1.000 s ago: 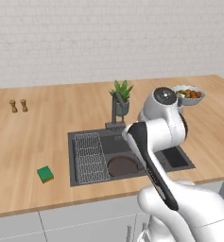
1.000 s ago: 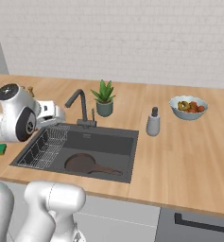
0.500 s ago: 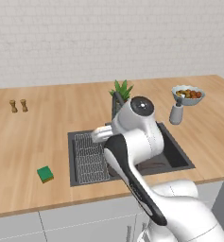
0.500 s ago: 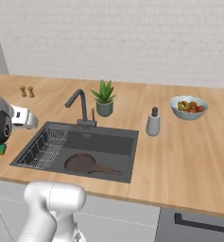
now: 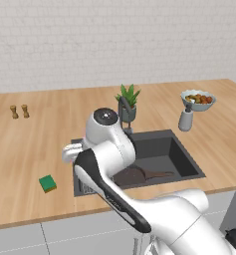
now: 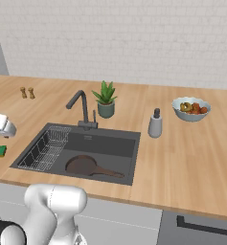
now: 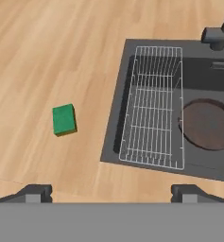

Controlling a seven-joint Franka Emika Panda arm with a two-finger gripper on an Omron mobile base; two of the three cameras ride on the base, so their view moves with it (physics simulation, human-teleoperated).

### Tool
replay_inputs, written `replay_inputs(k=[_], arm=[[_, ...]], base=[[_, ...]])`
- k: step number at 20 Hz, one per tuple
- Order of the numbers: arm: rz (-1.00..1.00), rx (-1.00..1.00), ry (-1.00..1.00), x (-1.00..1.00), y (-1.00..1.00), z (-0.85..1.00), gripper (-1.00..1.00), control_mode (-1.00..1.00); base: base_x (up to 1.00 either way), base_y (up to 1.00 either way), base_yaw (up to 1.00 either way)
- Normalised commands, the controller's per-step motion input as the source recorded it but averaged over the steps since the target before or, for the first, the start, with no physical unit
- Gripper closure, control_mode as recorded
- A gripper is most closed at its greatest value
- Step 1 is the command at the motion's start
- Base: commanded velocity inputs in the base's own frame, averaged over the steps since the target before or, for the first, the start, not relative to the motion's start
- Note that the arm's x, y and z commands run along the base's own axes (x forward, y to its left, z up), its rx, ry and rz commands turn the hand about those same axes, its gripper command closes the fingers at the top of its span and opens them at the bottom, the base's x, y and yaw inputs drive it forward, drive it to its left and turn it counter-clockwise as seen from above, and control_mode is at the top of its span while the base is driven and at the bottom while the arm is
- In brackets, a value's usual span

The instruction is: Pick the pan and sponge and place them into the sink. Then turn on the water.

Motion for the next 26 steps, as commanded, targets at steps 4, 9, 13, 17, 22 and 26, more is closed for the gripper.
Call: replay_inputs(k=[4,9,13,17,22,26], arm=[[0.01,0.00,0.23,0.00,0.73,-0.23,-1.00,-1.00],[0.02,-0.02,0.05,0.00,0.49,-0.28,-1.00,-1.00],[0.03,-0.03,0.02,0.07,0.33,-0.49,-1.00,-1.00],[0.02,-0.12,0.00,0.08,0.31,-0.36,-1.00,-1.00],[0.00,-0.06,0.00,0.19,0.26,-0.23,-1.00,-1.00],[0.00,-0.05,0.00,0.29,0.11,-0.18,-1.00,-1.00]], base=[[0.00,0.00,0.00],[0.00,0.00,0.00],[0.00,0.00,0.00],[0.00,0.00,0.00],[0.00,0.00,0.00],[0.00,0.00,0.00]])
